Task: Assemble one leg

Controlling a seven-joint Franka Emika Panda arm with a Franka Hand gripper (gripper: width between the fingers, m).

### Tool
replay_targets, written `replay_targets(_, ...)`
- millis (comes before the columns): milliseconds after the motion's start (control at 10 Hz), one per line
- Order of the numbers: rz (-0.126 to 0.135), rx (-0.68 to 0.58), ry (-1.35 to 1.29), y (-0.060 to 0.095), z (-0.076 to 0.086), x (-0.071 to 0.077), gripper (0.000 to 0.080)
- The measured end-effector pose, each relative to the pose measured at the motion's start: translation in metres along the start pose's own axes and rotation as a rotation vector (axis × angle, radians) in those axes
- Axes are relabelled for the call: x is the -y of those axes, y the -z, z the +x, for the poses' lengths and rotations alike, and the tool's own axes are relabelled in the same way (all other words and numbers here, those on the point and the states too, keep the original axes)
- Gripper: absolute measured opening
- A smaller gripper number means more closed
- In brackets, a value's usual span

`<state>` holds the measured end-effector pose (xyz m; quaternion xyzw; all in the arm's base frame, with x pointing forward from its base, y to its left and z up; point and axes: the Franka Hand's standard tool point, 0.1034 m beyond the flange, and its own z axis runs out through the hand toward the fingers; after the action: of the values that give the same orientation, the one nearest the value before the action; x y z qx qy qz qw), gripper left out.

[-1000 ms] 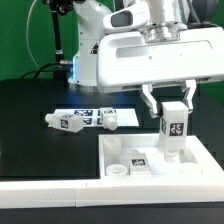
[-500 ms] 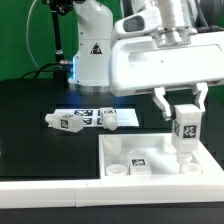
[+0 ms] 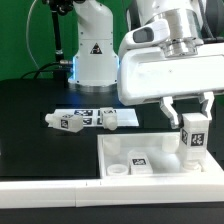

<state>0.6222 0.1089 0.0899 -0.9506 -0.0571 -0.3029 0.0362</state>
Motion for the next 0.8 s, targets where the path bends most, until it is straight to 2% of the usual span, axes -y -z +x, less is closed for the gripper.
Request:
replay_targets(200,0.001,0.014,0.0,-0.006,-0.0078,0.0005,0.0287)
replay_targets(500,0.0,0.007,0.003,-0.0072,-0.0063,0.001,0.0287)
replay_targets(600,0.0,0.012,0.003,-0.0076,-0.0074,0.001,0.0358)
replay_targets(700,0.001,0.014,0.002,-0.0078,-0.0078,0.0011,0.0358)
replay_targets(800,0.001,0.014,0.002,-0.0078,-0.0079,0.0011,0.054)
